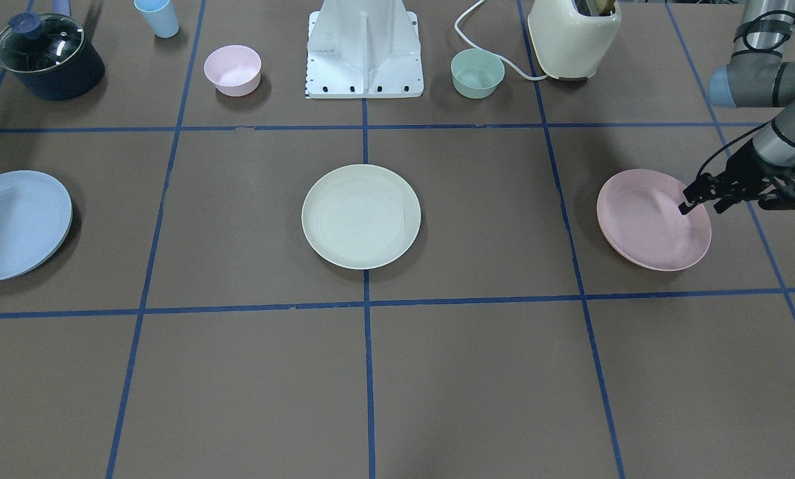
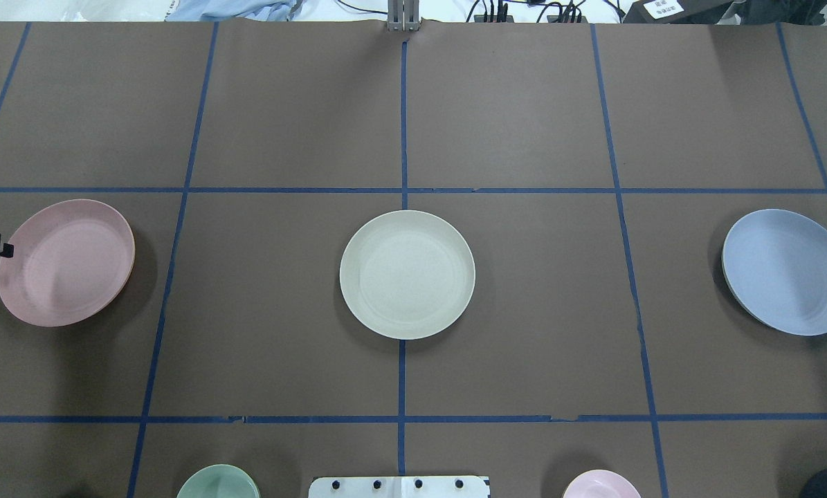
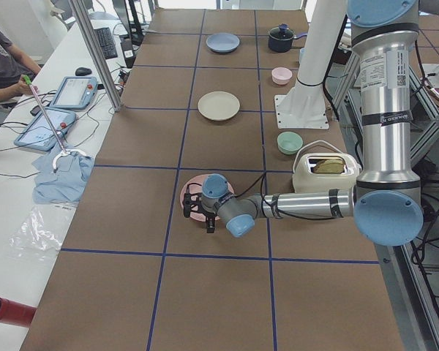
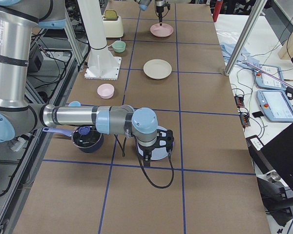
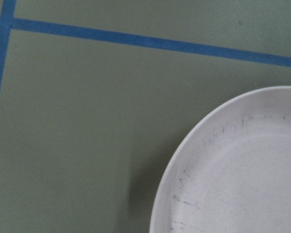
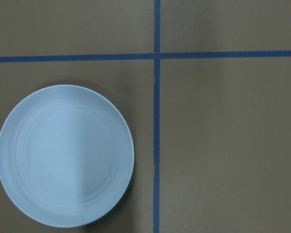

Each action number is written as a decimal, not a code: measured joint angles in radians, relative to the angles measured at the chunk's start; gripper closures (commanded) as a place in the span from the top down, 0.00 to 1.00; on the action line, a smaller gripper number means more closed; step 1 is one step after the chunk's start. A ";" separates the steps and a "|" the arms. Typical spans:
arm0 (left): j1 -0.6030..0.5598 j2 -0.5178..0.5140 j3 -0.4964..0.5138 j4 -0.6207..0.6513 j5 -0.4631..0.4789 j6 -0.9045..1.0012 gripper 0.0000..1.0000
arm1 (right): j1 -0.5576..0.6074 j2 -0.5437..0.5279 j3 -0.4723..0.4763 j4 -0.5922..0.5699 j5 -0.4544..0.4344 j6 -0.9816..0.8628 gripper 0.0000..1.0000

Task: Stack three plates with pink and blue
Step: 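Grasp the pink plate rim with the left gripper and lift it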

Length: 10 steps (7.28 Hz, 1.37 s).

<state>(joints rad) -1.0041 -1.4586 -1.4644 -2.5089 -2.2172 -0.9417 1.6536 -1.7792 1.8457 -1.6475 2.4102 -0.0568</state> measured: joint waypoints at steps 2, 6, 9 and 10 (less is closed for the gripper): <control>0.019 -0.004 0.007 -0.003 0.009 -0.001 0.26 | 0.000 0.000 0.010 -0.001 0.003 0.000 1.00; 0.015 0.009 -0.012 0.001 0.006 0.007 0.00 | 0.000 0.001 0.030 -0.002 0.006 0.003 1.00; 0.009 0.017 -0.036 0.005 0.006 0.002 0.00 | 0.000 0.001 0.030 0.000 0.009 0.003 1.00; 0.003 0.028 -0.066 0.018 -0.013 0.000 0.00 | 0.000 0.001 0.030 0.000 0.013 0.002 1.00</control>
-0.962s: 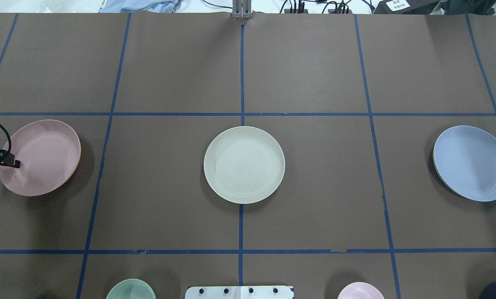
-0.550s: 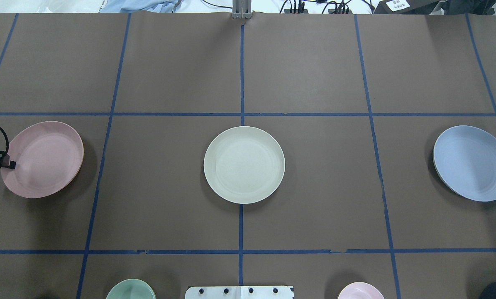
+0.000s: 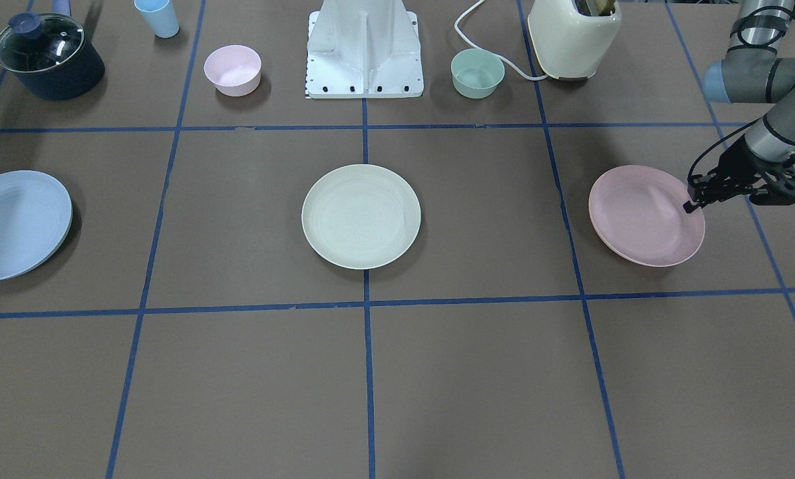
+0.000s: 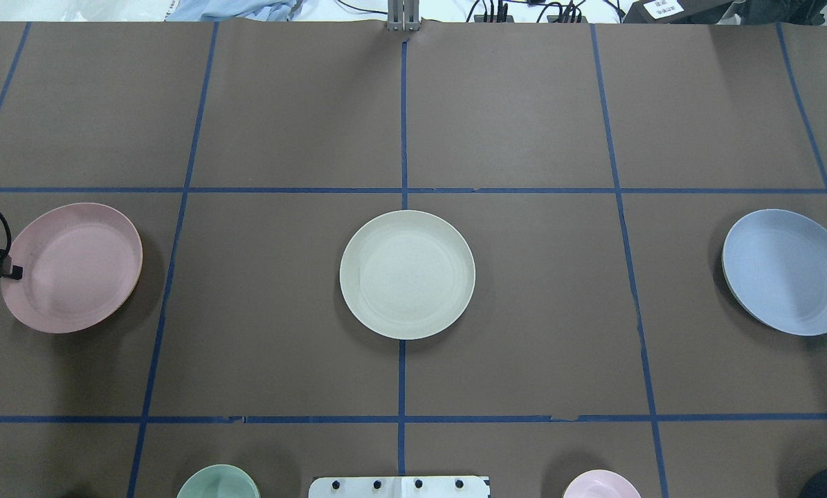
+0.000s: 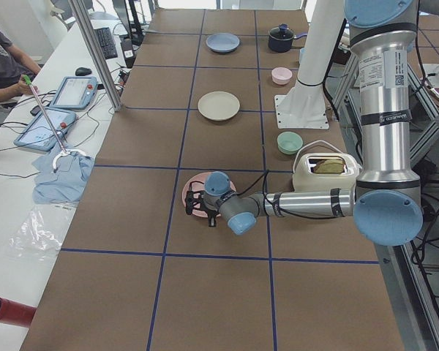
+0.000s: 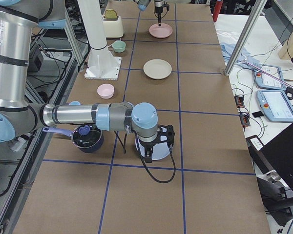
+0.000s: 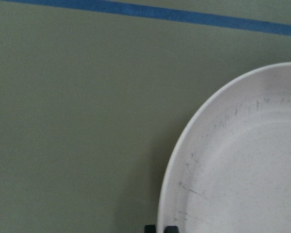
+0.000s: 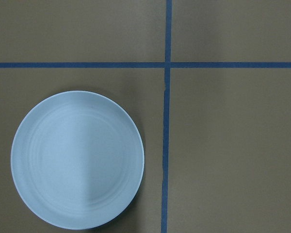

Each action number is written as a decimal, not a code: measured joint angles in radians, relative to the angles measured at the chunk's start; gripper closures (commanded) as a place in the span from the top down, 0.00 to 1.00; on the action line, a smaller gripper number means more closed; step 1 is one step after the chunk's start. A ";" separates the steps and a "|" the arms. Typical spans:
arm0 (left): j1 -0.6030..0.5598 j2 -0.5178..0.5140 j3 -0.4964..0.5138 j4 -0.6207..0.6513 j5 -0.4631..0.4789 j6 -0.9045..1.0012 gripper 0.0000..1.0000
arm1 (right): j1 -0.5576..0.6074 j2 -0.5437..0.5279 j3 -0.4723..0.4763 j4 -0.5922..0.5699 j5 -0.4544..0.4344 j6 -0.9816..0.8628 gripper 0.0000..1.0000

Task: Stack three plates with pink and blue
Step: 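Grasp the pink plate rim with the left gripper and lift it, then carry the pink plate with the left gripper over the cream plate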

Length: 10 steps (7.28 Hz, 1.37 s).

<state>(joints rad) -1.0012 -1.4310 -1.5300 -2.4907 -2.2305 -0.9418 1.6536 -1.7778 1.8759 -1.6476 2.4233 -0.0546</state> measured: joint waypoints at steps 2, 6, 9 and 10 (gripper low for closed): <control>-0.070 0.004 -0.094 0.103 -0.097 0.002 0.00 | -0.017 0.001 -0.004 0.002 -0.012 -0.003 1.00; -0.126 -0.075 -0.292 0.405 -0.172 -0.048 0.00 | -0.131 -0.003 -0.140 0.314 -0.087 0.187 1.00; -0.083 -0.188 -0.352 0.451 -0.175 -0.306 0.00 | -0.226 -0.020 -0.281 0.599 -0.090 0.337 1.00; -0.041 -0.226 -0.364 0.452 -0.172 -0.397 0.00 | -0.256 -0.022 -0.313 0.662 -0.092 0.378 1.00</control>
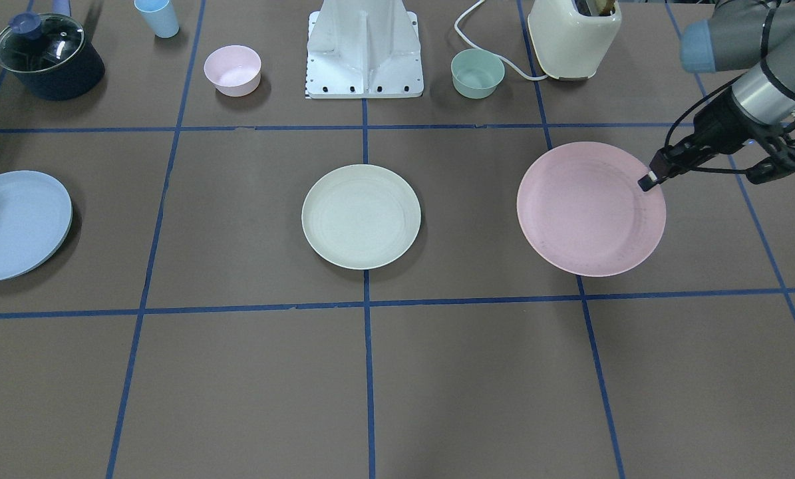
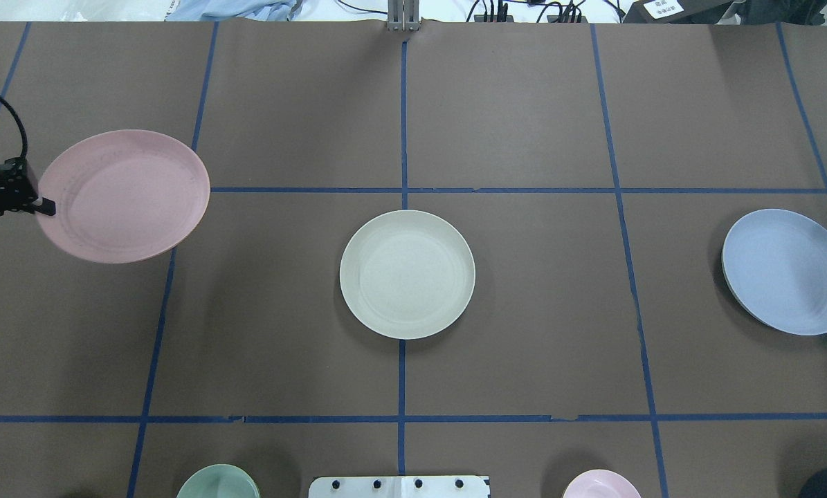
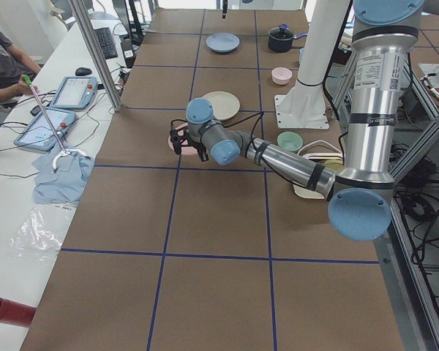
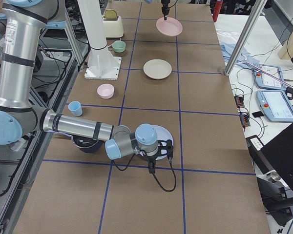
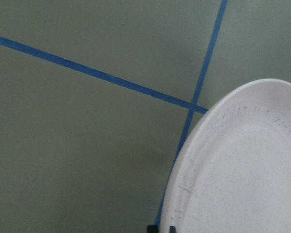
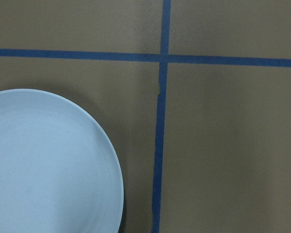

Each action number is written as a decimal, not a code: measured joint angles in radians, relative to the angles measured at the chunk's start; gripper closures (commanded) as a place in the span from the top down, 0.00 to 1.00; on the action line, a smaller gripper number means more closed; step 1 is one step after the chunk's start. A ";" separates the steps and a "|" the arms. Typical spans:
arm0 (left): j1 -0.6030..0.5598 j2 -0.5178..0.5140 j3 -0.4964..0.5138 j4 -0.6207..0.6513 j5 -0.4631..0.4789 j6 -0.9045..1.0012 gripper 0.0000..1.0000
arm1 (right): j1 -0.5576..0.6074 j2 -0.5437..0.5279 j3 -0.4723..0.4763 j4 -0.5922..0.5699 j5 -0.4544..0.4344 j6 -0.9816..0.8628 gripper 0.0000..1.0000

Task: Stack three plates with pink and blue
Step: 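Carry the pink plate with the left gripper over the cream plate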

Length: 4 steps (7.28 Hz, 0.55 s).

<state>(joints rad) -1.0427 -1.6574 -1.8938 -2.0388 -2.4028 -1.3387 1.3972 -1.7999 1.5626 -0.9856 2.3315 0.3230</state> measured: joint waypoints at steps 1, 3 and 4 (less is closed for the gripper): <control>0.048 -0.039 -0.009 0.000 0.005 -0.086 0.00 | -0.035 0.000 -0.025 0.057 -0.005 0.050 1.00; 0.128 -0.112 -0.013 0.000 0.016 -0.218 0.00 | -0.098 0.000 -0.051 0.123 -0.027 0.127 1.00; 0.161 -0.141 -0.012 0.000 0.030 -0.262 0.00 | -0.120 0.003 -0.066 0.133 -0.036 0.141 1.00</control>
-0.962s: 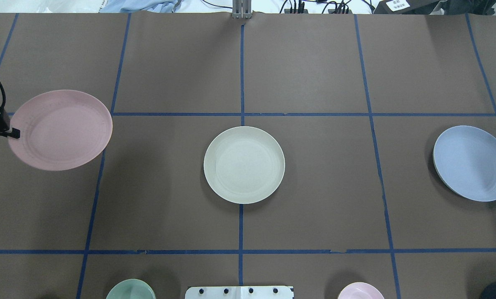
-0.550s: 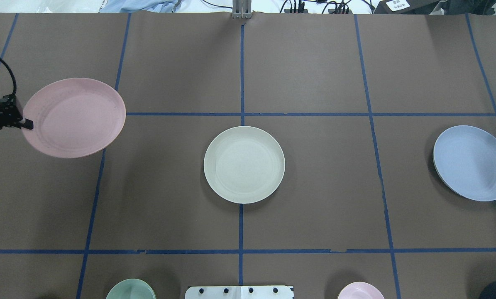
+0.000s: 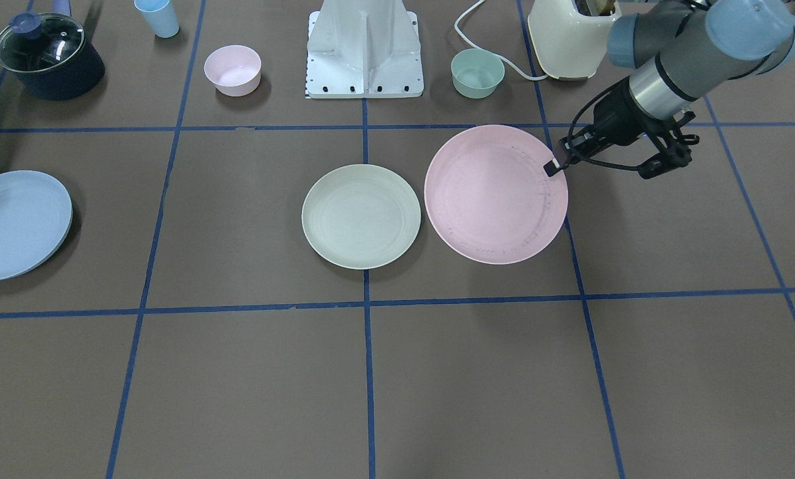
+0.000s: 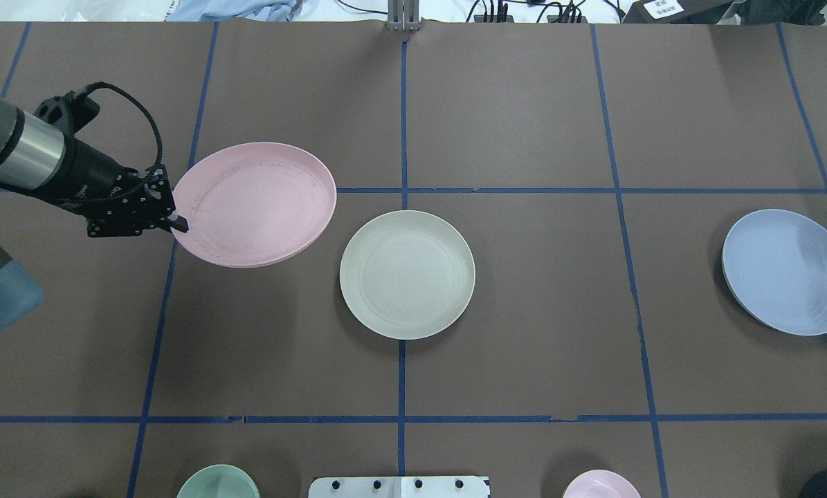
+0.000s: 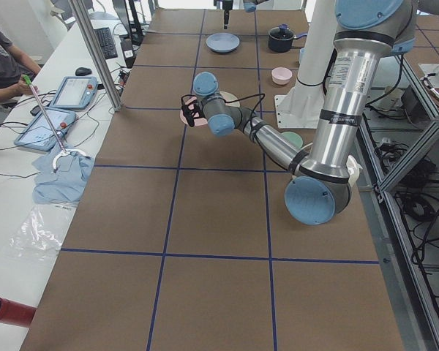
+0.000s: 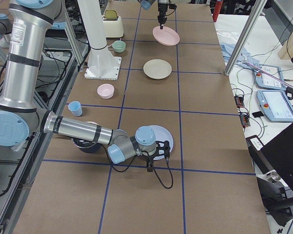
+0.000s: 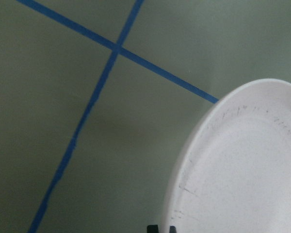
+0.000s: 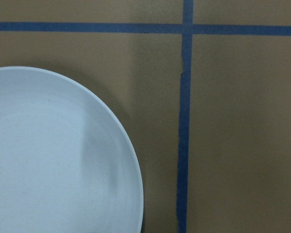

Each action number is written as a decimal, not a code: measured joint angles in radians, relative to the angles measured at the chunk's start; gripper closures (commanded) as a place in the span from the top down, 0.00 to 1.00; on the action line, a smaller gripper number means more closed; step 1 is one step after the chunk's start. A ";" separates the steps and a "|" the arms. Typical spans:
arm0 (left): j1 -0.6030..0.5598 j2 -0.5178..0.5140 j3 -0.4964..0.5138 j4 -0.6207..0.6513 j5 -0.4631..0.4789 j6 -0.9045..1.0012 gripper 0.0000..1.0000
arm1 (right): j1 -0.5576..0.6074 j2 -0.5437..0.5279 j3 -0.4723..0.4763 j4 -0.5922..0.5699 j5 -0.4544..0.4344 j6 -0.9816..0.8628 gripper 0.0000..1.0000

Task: Stack three plates with pink and blue
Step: 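Carry the pink plate with the left gripper over the cream plate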

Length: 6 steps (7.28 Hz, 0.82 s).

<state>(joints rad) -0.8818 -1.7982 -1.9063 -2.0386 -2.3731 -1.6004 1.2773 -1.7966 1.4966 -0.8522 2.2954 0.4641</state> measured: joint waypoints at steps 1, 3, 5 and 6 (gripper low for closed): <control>0.039 -0.026 0.004 0.000 0.018 -0.036 0.00 | -0.019 0.004 -0.011 0.003 -0.005 0.005 0.99; 0.109 -0.079 0.029 0.001 0.056 -0.091 0.00 | -0.045 0.006 -0.019 0.001 -0.007 0.008 0.98; 0.153 -0.141 0.081 -0.001 0.088 -0.130 0.00 | -0.063 0.010 -0.024 -0.002 -0.006 0.010 0.96; 0.162 -0.157 0.095 -0.002 0.102 -0.139 0.00 | -0.070 0.014 -0.035 -0.002 -0.005 0.012 0.92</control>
<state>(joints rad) -0.7193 -1.9555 -1.8112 -2.0410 -2.2711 -1.7395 1.2076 -1.7828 1.4618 -0.8539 2.2908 0.4759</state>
